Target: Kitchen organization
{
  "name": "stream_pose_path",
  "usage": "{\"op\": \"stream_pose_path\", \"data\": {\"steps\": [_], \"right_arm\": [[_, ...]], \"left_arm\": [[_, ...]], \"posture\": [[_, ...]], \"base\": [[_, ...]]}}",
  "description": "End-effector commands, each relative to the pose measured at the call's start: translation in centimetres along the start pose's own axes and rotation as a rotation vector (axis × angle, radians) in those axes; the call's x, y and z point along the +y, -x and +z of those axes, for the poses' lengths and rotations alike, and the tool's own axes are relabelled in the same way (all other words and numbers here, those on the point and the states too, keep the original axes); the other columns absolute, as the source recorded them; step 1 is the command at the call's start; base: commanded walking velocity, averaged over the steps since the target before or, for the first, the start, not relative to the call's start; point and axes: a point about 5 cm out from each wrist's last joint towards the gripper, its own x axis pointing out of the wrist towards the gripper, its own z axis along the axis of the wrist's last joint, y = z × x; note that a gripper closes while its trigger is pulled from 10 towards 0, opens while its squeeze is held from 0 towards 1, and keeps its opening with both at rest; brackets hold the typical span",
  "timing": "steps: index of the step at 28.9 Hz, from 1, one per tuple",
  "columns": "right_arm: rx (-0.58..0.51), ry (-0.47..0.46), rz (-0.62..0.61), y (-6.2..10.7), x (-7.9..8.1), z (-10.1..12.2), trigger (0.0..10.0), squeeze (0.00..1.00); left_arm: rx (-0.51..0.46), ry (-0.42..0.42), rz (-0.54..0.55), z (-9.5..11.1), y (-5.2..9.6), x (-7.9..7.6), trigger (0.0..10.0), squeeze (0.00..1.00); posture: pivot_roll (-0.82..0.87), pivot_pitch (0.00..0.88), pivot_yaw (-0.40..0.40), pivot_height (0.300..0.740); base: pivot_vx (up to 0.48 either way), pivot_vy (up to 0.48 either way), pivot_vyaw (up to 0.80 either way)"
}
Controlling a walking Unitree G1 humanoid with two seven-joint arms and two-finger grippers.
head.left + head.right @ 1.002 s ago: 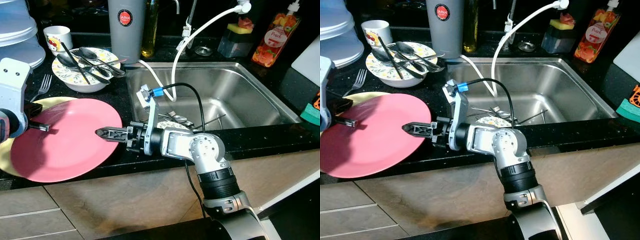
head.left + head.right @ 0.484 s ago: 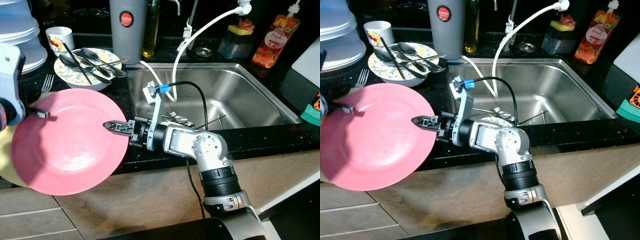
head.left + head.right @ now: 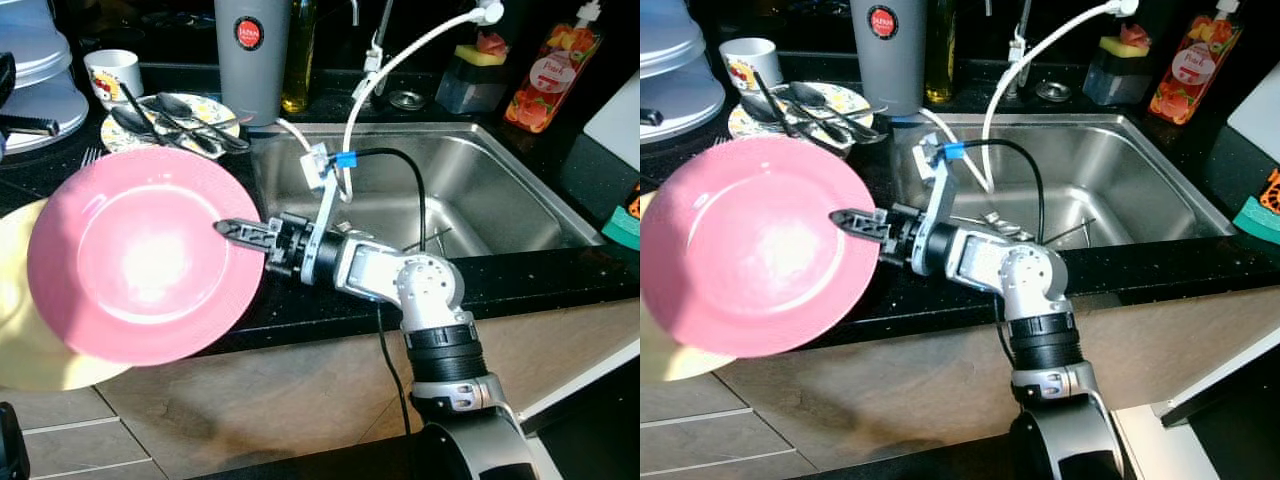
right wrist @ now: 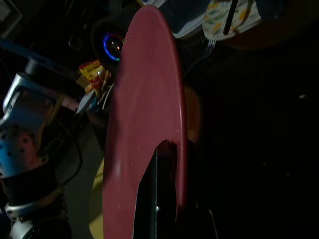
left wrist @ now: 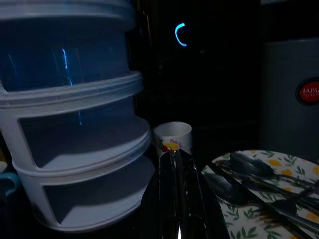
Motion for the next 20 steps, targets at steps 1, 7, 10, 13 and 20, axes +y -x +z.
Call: {"op": "stream_pose_path", "data": {"steps": [1,7,10,13,20], "right_arm": [[-0.023,-0.001,-0.008,0.0,0.0,0.5,0.0,0.00],[-0.172,0.056,-0.106,0.9,-1.0,3.7,0.0,0.00],[-0.303,0.078,-0.195,2.2,-2.0,6.3,0.0,0.00],[-0.381,0.089,-0.235,3.2,-2.4,7.8,0.0,0.00],[-0.600,0.161,-0.381,7.0,-3.4,11.9,0.0,0.00]], "left_arm": [[-0.017,0.009,0.017,-0.1,-0.1,0.1,10.0,0.00],[-0.104,0.053,-0.016,0.7,-0.4,-0.4,10.0,0.00],[-0.126,0.077,-0.123,0.9,-0.6,-1.8,10.0,0.00],[-0.140,0.115,-0.211,1.1,-0.6,-3.0,10.0,0.00],[-0.072,0.157,-0.685,-0.3,1.6,-9.1,10.0,0.00]], "posture": [[0.03,0.172,-0.059,0.740],[0.03,0.169,-0.059,0.740],[0.03,0.165,-0.059,0.740],[0.03,0.165,-0.059,0.740],[0.02,0.155,-0.054,0.740]], "base": [[0.000,0.000,0.00],[0.000,0.000,0.00],[0.000,0.000,0.00],[0.000,0.000,0.00],[0.000,0.000,0.00]]}}
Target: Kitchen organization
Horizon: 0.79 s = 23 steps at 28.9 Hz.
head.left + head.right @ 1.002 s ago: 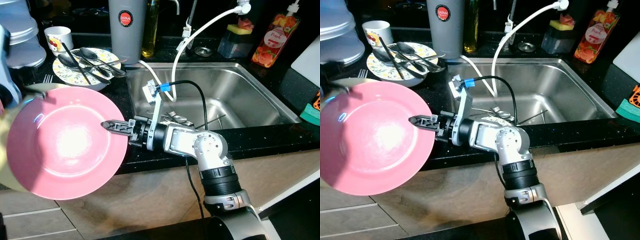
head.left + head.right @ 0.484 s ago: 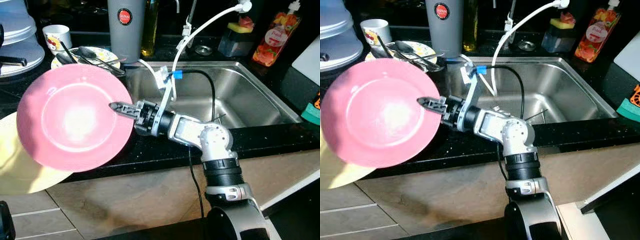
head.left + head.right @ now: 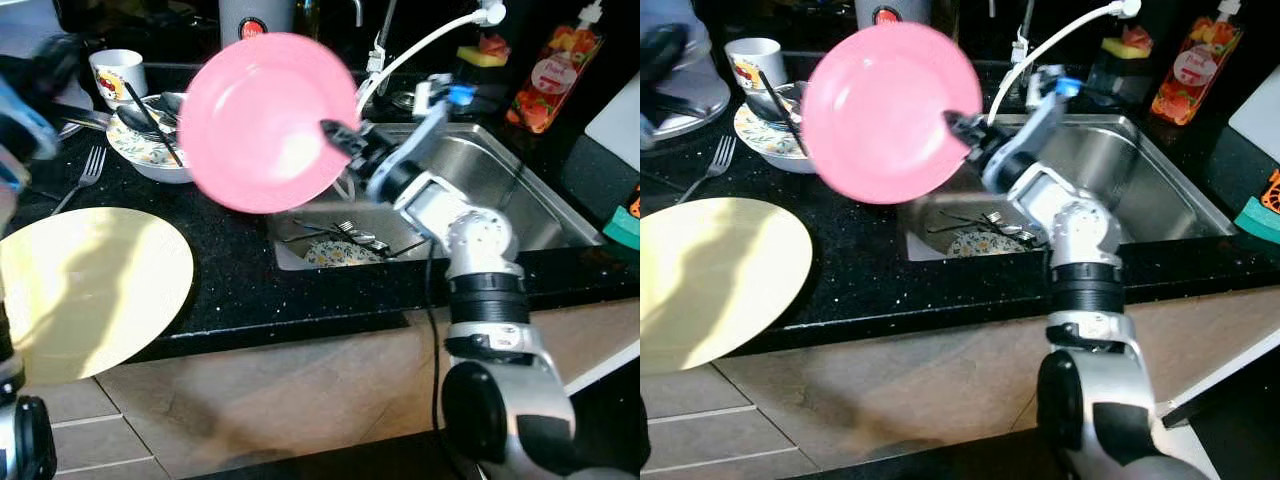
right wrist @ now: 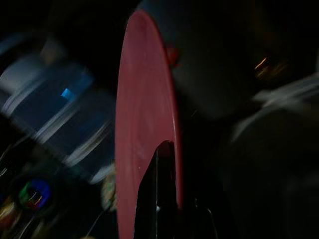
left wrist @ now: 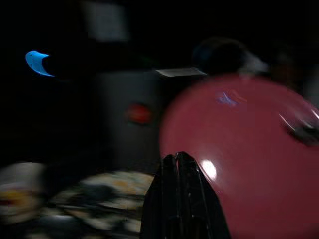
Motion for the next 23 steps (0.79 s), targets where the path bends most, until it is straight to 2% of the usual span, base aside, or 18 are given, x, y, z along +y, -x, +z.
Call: {"op": "stream_pose_path", "data": {"steps": [1,3,5,6,7,8,9,11,23], "right_arm": [[-0.059,0.068,-0.063,0.2,-0.8,1.3,0.0,0.00],[-0.104,0.138,-0.148,0.9,-2.1,2.2,0.0,0.00],[-0.117,0.184,-0.188,1.2,-2.6,2.5,0.0,0.00],[-0.104,0.272,-0.228,1.4,-3.2,2.5,0.0,0.00],[-0.095,0.315,-0.246,1.6,-3.4,2.5,0.0,0.00],[-0.095,0.315,-0.246,1.6,-3.4,2.5,0.0,0.00],[-0.066,0.389,-0.287,1.9,-4.0,2.1,0.0,0.00],[-0.028,0.462,-0.310,2.1,-4.6,1.3,0.0,0.00],[0.020,0.507,-0.339,2.4,-6.0,-0.9,0.0,0.00]], "left_arm": [[0.059,0.008,-0.147,-1.4,-0.2,-2.3,10.0,0.00],[0.107,0.019,-0.251,-2.6,-0.2,-4.1,10.0,0.00],[0.119,0.028,-0.280,-2.9,-0.2,-4.7,10.0,0.00],[0.135,0.028,-0.310,-3.2,-0.2,-5.2,10.0,0.00],[0.143,0.027,-0.325,-3.3,-0.2,-5.4,10.0,0.00],[0.143,0.027,-0.325,-3.3,-0.2,-5.4,10.0,0.00],[0.174,0.031,-0.344,-3.9,-0.3,-5.9,10.0,0.00],[0.187,0.026,-0.349,-4.3,-0.5,-6.3,10.0,0.00],[0.185,0.033,-0.384,-4.9,-1.6,-7.3,10.0,0.00]], "posture": [[0.02,0.154,-0.054,0.740],[0.02,0.153,-0.053,0.740],[0.02,0.151,-0.052,0.740],[0.02,0.149,-0.049,0.740],[0.02,0.149,-0.049,0.740],[0.02,0.149,-0.049,0.740],[0.02,0.149,-0.049,0.740],[0.02,0.149,-0.049,0.740],[0.03,0.158,-0.041,0.740]], "base": [[0.000,0.000,0.00],[0.000,0.000,0.00],[0.000,0.000,0.00],[0.000,0.000,0.00],[0.000,0.000,0.00],[0.000,0.000,0.00],[0.000,0.000,0.00],[0.000,0.000,0.00],[0.000,0.000,0.00]]}}
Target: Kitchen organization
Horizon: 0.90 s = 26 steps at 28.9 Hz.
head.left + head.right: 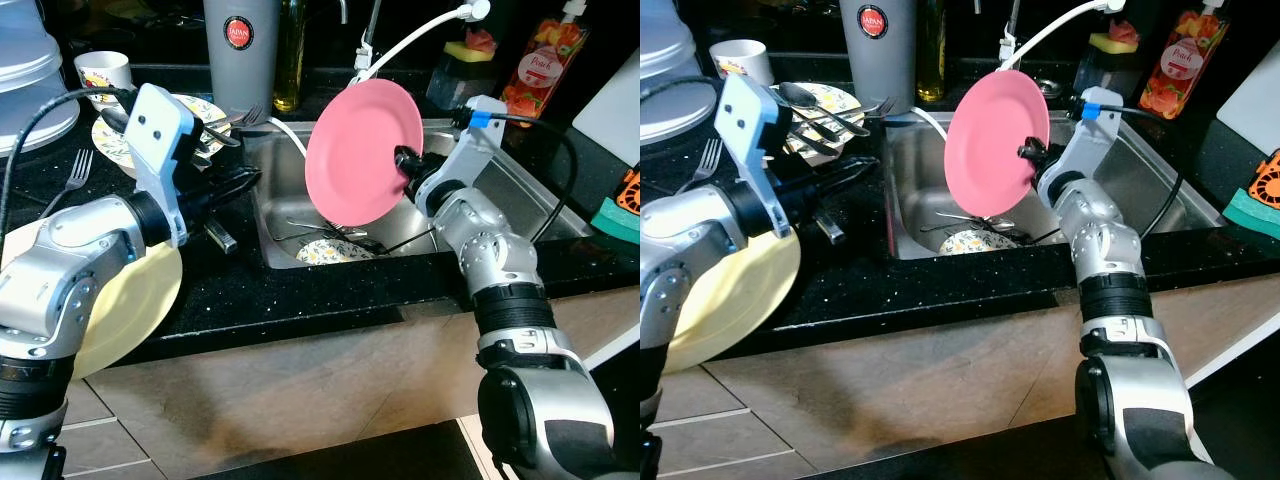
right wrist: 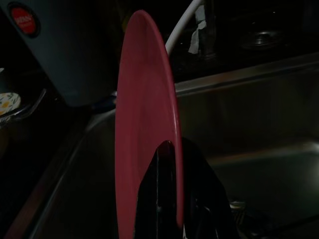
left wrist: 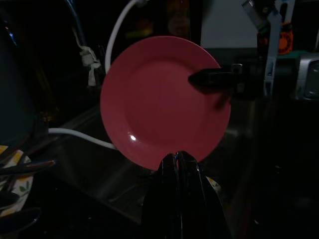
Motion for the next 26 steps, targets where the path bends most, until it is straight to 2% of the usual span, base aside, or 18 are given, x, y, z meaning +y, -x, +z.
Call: {"op": "stream_pose_path", "data": {"steps": [1,5,7,9,10,11,12,13,14,25,26], "right_arm": [[0.011,0.008,-0.010,0.2,-0.3,-0.7,0.0,0.00],[0.094,0.106,0.028,0.4,0.0,-2.5,0.0,0.00],[0.104,0.111,0.034,0.4,0.0,-2.7,0.0,0.00],[0.128,0.134,0.043,0.5,0.1,-3.1,1.7,0.00],[0.128,0.134,0.043,0.5,0.1,-3.1,1.7,0.00],[0.139,0.147,0.045,0.5,0.1,-3.3,2.2,0.00],[0.146,0.160,0.047,0.5,0.1,-3.4,3.3,0.00],[0.158,0.170,0.050,0.5,0.1,-3.6,7.1,0.00],[0.169,0.188,0.052,0.5,0.1,-3.7,10.0,0.00],[0.183,0.213,0.064,0.4,0.2,-3.8,10.0,0.00],[0.184,0.214,0.067,0.4,0.2,-3.8,10.0,0.03]], "left_arm": [[-0.008,-0.011,-0.023,0.1,-0.4,-0.3,10.0,0.00],[0.073,-0.031,-0.087,-0.9,-1.1,-0.7,10.0,0.00],[0.090,-0.026,-0.098,-1.2,-1.2,-0.8,10.0,0.00],[0.133,-0.029,-0.122,-1.8,-1.2,-1.0,10.0,0.00],[0.133,-0.029,-0.122,-1.8,-1.2,-1.0,10.0,0.00],[0.146,-0.034,-0.131,-2.0,-1.2,-1.1,10.0,0.00],[0.158,-0.033,-0.139,-2.2,-1.2,-1.2,10.0,0.00],[0.165,-0.033,-0.148,-2.4,-1.3,-1.3,10.0,0.00],[0.174,-0.033,-0.154,-2.6,-1.3,-1.4,10.0,0.00],[0.188,-0.037,-0.161,-2.7,-1.3,-1.1,10.0,0.00],[0.188,-0.038,-0.162,-2.7,-1.3,-1.1,10.0,0.00]], "posture": [[0.03,0.158,-0.041,0.740],[0.03,0.162,-0.031,0.740],[0.03,0.162,-0.031,0.740],[0.03,0.162,-0.031,0.740],[0.03,0.162,-0.031,0.740],[0.03,0.162,-0.031,0.740],[0.03,0.162,-0.031,0.740],[0.03,0.162,-0.031,0.740],[0.03,0.162,-0.030,0.740],[0.03,0.163,-0.031,0.740],[0.03,0.163,-0.031,0.740]], "base": [[0.000,0.000,0.00],[0.000,0.000,0.00],[0.000,0.000,0.00],[0.000,0.000,0.00],[0.000,0.000,0.00],[0.000,0.000,0.00],[0.000,0.000,0.00],[0.000,0.000,0.00],[0.000,0.000,0.00],[0.000,0.000,0.00],[0.000,0.000,0.00]]}}
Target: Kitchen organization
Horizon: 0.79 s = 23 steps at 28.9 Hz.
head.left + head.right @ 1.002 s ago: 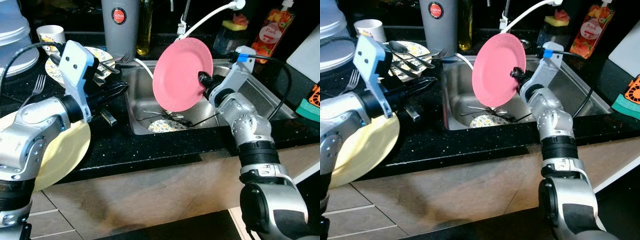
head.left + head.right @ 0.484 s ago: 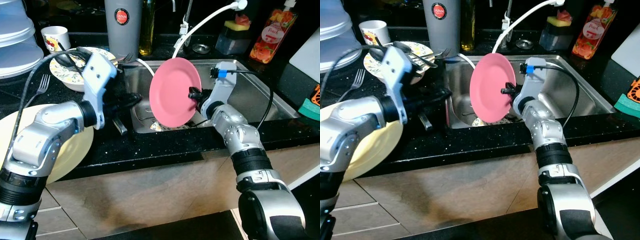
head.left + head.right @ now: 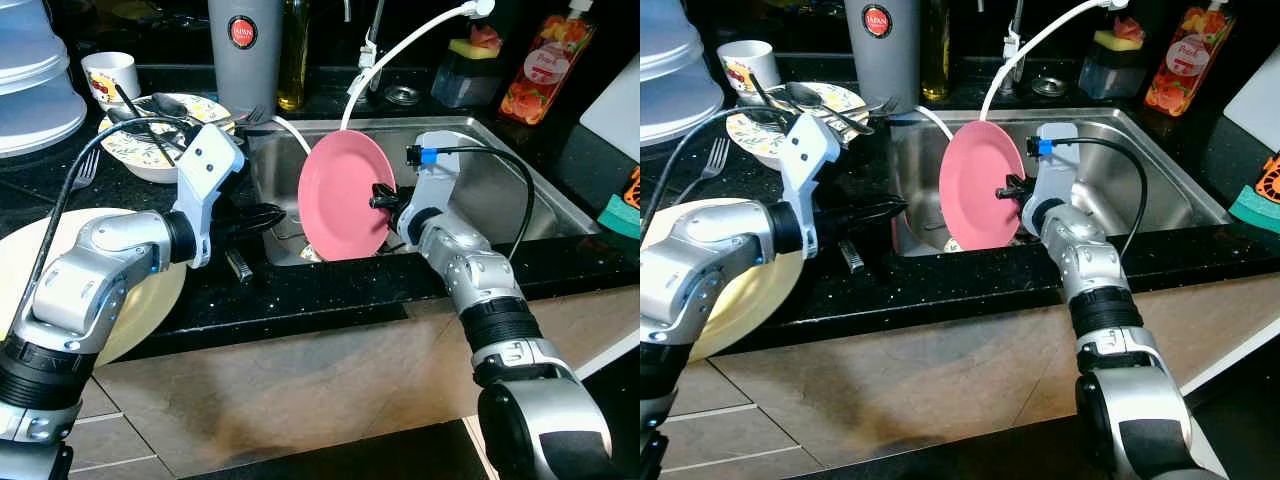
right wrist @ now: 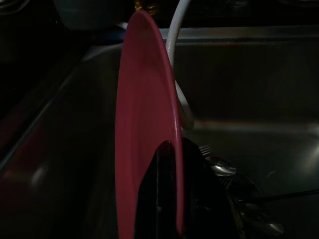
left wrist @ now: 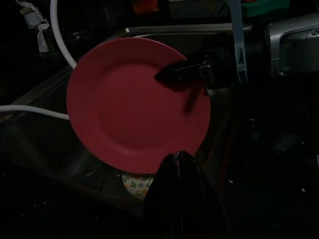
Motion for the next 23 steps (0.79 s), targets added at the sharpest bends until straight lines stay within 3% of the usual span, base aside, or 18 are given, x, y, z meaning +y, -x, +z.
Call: {"op": "stream_pose_path", "data": {"steps": [1,2,3,7,8,10,11,12,14,18,20,21,22,23], "right_arm": [[0.012,0.008,-0.002,0.1,-0.3,-0.2,10.0,0.03],[0.013,0.011,0.001,0.1,-0.3,-0.2,10.0,0.57],[0.015,0.013,0.006,0.1,-0.2,-0.1,10.0,1.00],[0.014,0.020,0.005,0.1,-0.2,0.0,10.0,1.00],[0.008,0.024,0.000,0.0,-0.2,0.1,10.0,0.87],[0.008,0.024,0.000,0.0,-0.2,0.1,10.0,0.87],[-0.005,0.025,-0.011,0.0,-0.3,0.4,10.0,0.00],[-0.005,0.025,-0.011,0.0,-0.3,0.4,10.0,0.00],[-0.056,-0.025,0.000,-0.1,0.0,1.7,10.0,0.00],[-0.082,-0.128,0.075,-0.2,0.9,2.7,10.0,0.00],[-0.082,-0.128,0.075,-0.2,0.9,2.7,10.0,0.00],[-0.084,-0.199,0.161,-0.1,1.8,3.2,10.0,0.00],[-0.064,-0.252,0.345,0.4,3.6,3.5,10.0,0.00],[-0.064,-0.252,0.345,0.4,3.6,3.5,10.0,0.00]], "left_arm": [[0.033,-0.003,-0.018,-0.4,0.0,-0.1,10.0,0.00],[0.033,-0.004,-0.018,-0.4,0.1,-0.1,10.0,0.00],[0.034,-0.004,-0.017,-0.4,0.1,0.0,10.0,0.00],[0.033,-0.001,-0.009,-0.4,0.2,0.1,10.0,0.00],[0.032,0.007,0.007,-0.4,0.4,0.3,10.0,0.00],[0.032,0.007,0.007,-0.4,0.4,0.3,10.0,0.00],[0.024,0.012,0.036,-0.3,0.7,0.6,10.0,0.00],[0.024,0.012,0.036,-0.3,0.7,0.6,10.0,0.00],[-0.045,0.078,0.148,0.6,1.9,1.8,10.0,0.00],[-0.081,0.116,0.191,1.2,3.4,2.3,10.0,0.00],[-0.081,0.116,0.191,1.2,3.4,2.3,10.0,0.00],[-0.084,0.117,0.186,1.4,4.1,2.2,10.0,0.00],[-0.124,0.122,0.199,2.2,5.3,2.6,10.0,0.00],[-0.124,0.122,0.199,2.2,5.3,2.6,10.0,0.00]], "posture": [[0.03,0.163,-0.031,0.740],[0.03,0.163,-0.031,0.740],[0.03,0.161,-0.032,0.740],[0.03,0.161,-0.032,0.740],[0.03,0.161,-0.032,0.740],[0.03,0.161,-0.032,0.740],[0.03,0.161,-0.032,0.740],[0.03,0.161,-0.032,0.740],[0.03,0.161,-0.036,0.740],[0.03,0.161,-0.036,0.740],[0.03,0.161,-0.036,0.740],[0.03,0.161,-0.036,0.740],[0.03,0.161,-0.048,0.740],[0.03,0.161,-0.048,0.740]], "base": [[0.000,0.000,0.00],[0.000,0.000,0.00],[0.000,0.000,0.00],[0.000,0.000,0.00],[0.000,0.000,0.00],[0.000,0.000,0.00],[0.000,0.000,0.00],[0.000,0.000,0.00],[0.000,0.000,0.00],[0.000,0.000,0.00],[0.000,0.000,0.00],[0.000,0.000,0.00],[0.000,0.000,0.00],[0.000,0.000,0.00]]}}
